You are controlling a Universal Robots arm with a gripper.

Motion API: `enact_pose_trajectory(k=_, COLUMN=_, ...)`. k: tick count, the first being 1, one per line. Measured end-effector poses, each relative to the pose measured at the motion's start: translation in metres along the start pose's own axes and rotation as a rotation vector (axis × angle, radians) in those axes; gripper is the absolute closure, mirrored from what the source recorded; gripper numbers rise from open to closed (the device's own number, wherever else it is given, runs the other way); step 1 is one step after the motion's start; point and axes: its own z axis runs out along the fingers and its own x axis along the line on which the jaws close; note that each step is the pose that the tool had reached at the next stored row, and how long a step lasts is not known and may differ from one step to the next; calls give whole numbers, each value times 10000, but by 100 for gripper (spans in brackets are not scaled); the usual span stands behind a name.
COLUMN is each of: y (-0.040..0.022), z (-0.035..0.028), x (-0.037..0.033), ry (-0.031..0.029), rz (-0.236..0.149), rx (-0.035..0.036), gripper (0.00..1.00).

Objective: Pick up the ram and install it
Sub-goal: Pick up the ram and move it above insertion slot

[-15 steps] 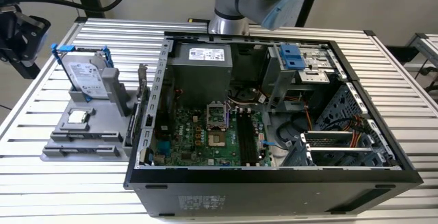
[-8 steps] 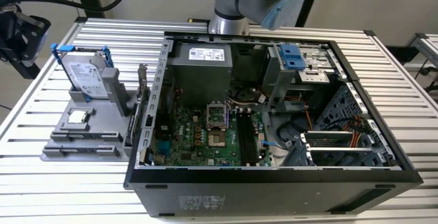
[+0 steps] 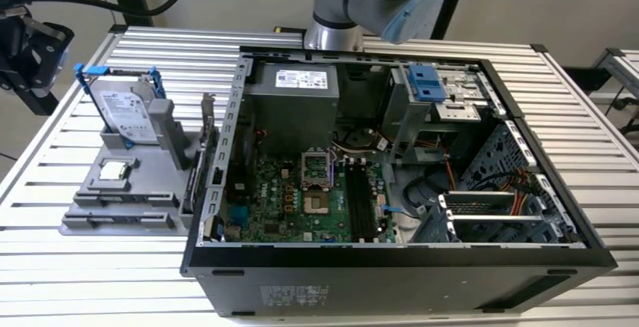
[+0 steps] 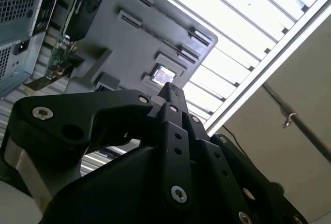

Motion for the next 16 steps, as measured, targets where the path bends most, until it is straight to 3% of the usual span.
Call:
enact_pose_trajectory(k=12, y=0, z=0, x=0, ry=9, rz=-186, rx=-3, gripper=100)
enact_pose_trajectory(k=16, y=0, z=0, x=0, ry=27, rz=-555, rx=-7, gripper=100)
